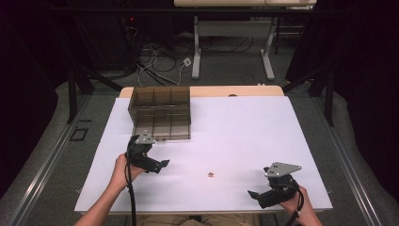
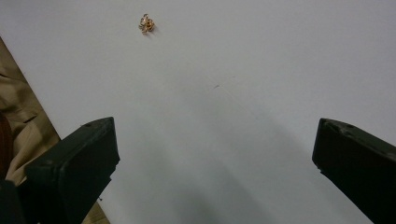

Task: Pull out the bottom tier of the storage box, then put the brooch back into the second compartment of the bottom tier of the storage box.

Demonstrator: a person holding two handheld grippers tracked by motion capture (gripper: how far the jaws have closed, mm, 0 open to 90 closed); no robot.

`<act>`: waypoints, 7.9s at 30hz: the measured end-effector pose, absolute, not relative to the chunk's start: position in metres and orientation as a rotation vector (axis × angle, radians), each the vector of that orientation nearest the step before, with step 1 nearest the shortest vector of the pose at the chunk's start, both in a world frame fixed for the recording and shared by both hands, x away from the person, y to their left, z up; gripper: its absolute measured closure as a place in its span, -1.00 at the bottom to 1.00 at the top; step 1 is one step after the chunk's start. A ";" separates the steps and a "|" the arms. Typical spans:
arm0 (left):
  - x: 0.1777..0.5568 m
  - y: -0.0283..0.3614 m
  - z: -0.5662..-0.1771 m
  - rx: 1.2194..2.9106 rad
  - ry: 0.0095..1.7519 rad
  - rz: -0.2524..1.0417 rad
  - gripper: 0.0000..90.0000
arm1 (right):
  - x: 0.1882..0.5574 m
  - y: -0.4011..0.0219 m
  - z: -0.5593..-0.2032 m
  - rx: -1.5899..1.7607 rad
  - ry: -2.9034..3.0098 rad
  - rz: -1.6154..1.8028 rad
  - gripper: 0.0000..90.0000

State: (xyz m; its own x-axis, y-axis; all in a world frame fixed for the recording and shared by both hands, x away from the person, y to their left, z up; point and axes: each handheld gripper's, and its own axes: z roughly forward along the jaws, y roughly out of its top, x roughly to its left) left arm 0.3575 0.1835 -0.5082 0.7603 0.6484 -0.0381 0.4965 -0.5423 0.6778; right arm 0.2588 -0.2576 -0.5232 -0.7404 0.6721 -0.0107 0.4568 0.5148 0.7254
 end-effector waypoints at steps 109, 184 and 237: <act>0.336 0.054 -0.543 2.353 0.536 0.124 -0.60 | 0.260 -0.257 -0.525 0.941 2.470 1.067 -1.00; 0.332 0.043 -0.545 2.374 0.387 0.150 0.81 | 0.259 -0.257 -0.525 0.938 2.479 1.052 -1.00; 0.343 0.084 -0.529 2.294 0.538 0.258 0.81 | 0.259 -0.257 -0.525 0.941 2.479 1.057 -1.00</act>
